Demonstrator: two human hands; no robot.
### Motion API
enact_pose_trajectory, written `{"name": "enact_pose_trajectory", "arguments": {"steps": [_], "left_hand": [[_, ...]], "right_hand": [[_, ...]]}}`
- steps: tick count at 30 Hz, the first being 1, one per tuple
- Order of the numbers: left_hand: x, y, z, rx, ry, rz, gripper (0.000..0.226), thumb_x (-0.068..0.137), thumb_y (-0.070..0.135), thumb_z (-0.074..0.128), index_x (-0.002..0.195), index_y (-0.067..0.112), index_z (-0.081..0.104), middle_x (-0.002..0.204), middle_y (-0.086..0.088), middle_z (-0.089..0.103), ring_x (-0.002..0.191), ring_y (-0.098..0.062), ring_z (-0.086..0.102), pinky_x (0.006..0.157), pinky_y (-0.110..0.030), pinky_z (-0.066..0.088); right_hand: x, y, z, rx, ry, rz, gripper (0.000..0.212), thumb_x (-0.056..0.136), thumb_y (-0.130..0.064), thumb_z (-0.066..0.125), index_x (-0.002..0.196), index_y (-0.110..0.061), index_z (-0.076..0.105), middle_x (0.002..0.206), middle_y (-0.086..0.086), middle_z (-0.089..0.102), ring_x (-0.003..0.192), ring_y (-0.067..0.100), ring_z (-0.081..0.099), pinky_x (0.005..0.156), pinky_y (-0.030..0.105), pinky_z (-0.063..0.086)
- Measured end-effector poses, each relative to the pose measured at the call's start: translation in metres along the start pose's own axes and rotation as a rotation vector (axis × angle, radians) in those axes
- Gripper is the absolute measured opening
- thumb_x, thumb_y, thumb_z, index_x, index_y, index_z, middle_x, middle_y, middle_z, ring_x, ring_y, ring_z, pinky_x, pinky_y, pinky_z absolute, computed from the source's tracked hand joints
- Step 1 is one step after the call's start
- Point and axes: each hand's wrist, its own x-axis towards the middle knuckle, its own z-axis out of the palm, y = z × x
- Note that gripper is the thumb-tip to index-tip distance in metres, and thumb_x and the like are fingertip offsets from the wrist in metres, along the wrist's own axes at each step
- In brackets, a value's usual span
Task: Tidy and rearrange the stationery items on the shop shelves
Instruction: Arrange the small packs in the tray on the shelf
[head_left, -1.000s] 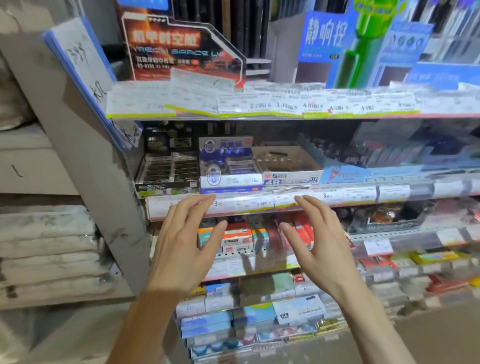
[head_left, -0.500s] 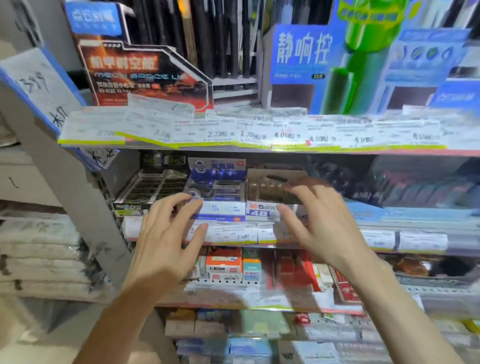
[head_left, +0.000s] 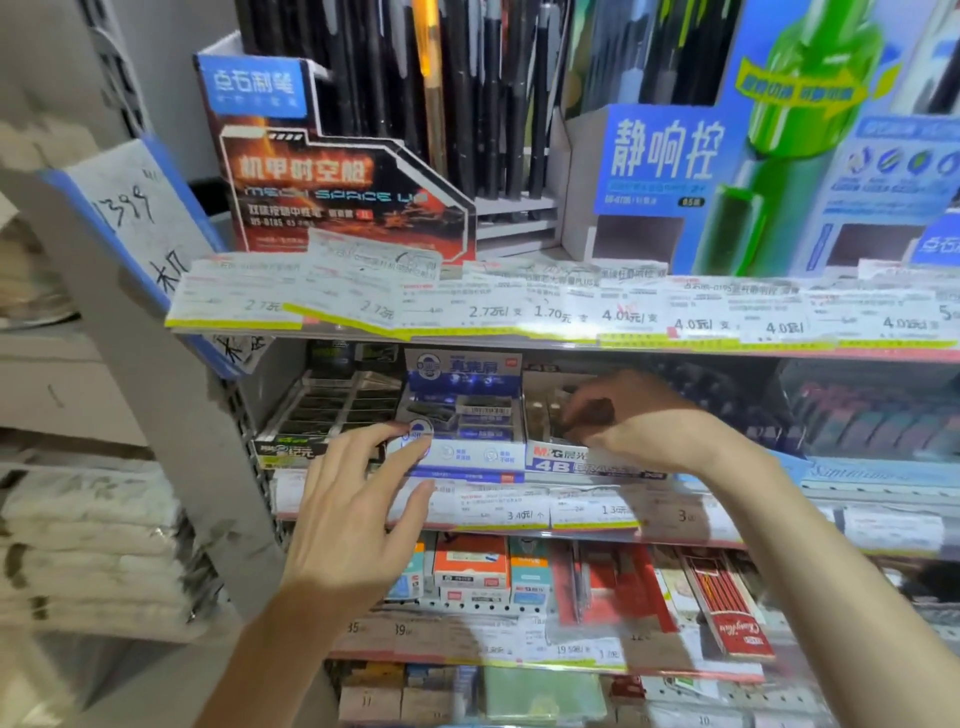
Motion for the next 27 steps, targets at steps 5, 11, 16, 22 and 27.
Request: {"name": "enact_pose_trajectory", "arguments": {"steps": [5,11,16,22,27], "left_hand": [[0.001,-0.004,-0.001,-0.040,0.001,0.024,0.043,0.095,0.040,0.047,0.132,0.020,0.059,0.130,0.001,0.050,0.121,-0.018,0.044,0.097,-0.037,0.038],[-0.001,-0.015,-0.008,-0.070,0.050,0.024,0.042,0.094,0.038,0.049,0.132,0.021,0.059,0.130,0.002,0.051,0.121,-0.017,0.046,0.100,-0.034,0.036],[-0.008,-0.041,-0.019,-0.027,0.121,-0.017,0.043,0.093,0.037,0.050,0.127,0.015,0.064,0.129,-0.002,0.054,0.122,-0.022,0.049,0.101,-0.037,0.037],[-0.014,-0.063,-0.030,-0.039,0.130,-0.055,0.044,0.093,0.039,0.048,0.129,0.017,0.063,0.129,0.002,0.052,0.124,-0.017,0.047,0.103,-0.036,0.040],[-0.015,-0.071,-0.034,-0.030,0.137,-0.059,0.041,0.094,0.036,0.048,0.127,0.016,0.063,0.127,0.002,0.053,0.122,-0.017,0.048,0.101,-0.031,0.040]], "right_hand": [[0.000,-0.001,0.002,0.062,0.012,0.020,0.010,0.084,-0.024,0.075,0.093,-0.028,0.079,0.094,-0.015,0.074,0.088,0.006,0.067,0.082,0.026,0.054],[-0.010,-0.006,0.003,0.063,0.203,0.018,0.007,0.089,-0.032,0.072,0.095,-0.029,0.075,0.091,-0.016,0.072,0.085,0.004,0.065,0.070,0.010,0.043],[-0.005,-0.034,0.011,0.144,0.336,-0.079,0.009,0.088,-0.037,0.073,0.095,-0.032,0.075,0.088,-0.016,0.073,0.082,0.006,0.068,0.075,0.025,0.054],[0.018,-0.084,0.031,0.252,0.321,-0.164,0.007,0.091,-0.029,0.070,0.096,-0.031,0.074,0.074,-0.019,0.063,0.062,-0.006,0.056,0.063,0.016,0.040],[0.045,-0.124,0.043,0.265,0.170,-0.213,0.013,0.093,-0.032,0.066,0.103,-0.028,0.073,0.086,-0.018,0.066,0.075,-0.003,0.058,0.070,0.018,0.046]]}}
